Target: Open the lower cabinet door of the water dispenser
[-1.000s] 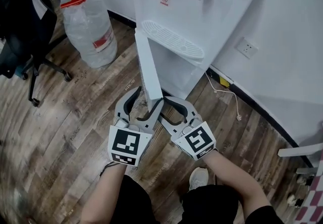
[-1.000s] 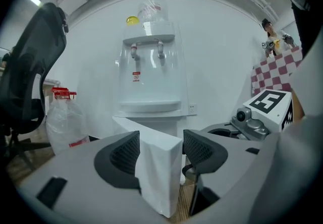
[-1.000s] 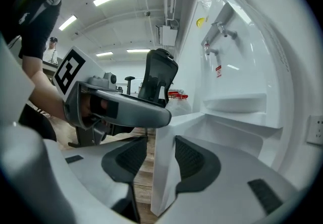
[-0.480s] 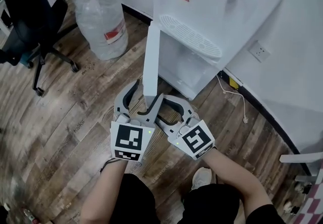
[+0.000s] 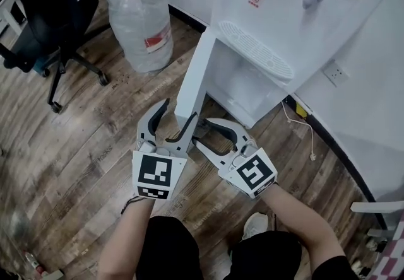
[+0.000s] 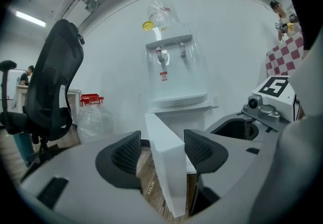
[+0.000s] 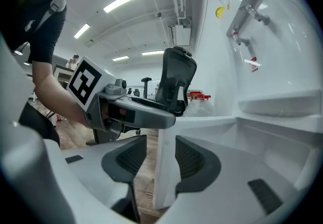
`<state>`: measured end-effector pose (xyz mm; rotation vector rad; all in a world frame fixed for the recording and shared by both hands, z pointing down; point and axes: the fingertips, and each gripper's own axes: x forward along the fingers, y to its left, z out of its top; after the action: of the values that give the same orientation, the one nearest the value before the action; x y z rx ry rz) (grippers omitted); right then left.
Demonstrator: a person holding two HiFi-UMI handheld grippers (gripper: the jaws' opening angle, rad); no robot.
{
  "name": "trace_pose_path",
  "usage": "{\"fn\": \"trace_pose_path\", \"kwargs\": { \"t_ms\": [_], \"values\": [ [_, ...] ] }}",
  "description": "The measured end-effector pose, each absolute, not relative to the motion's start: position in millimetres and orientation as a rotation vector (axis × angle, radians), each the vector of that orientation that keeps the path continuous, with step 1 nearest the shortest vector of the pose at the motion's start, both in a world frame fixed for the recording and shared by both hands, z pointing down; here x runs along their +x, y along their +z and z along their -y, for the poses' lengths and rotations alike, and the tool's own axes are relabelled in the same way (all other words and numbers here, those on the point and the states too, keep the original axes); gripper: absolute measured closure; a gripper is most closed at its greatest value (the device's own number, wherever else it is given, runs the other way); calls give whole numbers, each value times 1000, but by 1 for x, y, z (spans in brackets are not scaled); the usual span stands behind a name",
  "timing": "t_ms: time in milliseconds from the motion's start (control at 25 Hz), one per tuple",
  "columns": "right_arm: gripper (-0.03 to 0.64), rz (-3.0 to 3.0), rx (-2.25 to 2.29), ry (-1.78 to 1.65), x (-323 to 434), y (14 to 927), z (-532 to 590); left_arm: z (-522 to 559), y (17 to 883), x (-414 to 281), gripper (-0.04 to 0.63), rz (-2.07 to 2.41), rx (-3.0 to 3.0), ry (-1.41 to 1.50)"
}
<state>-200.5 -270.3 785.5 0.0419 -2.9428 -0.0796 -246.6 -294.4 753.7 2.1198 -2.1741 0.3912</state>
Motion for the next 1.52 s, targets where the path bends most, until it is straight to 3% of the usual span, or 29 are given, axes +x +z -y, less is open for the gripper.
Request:
{"fn": "trace_pose_path", "kwargs": {
  "t_ms": [1520],
  "values": [
    [482, 2971, 0, -64, -193, 763, 267, 302, 762, -423, 439, 2432, 1814, 589]
  ]
}}
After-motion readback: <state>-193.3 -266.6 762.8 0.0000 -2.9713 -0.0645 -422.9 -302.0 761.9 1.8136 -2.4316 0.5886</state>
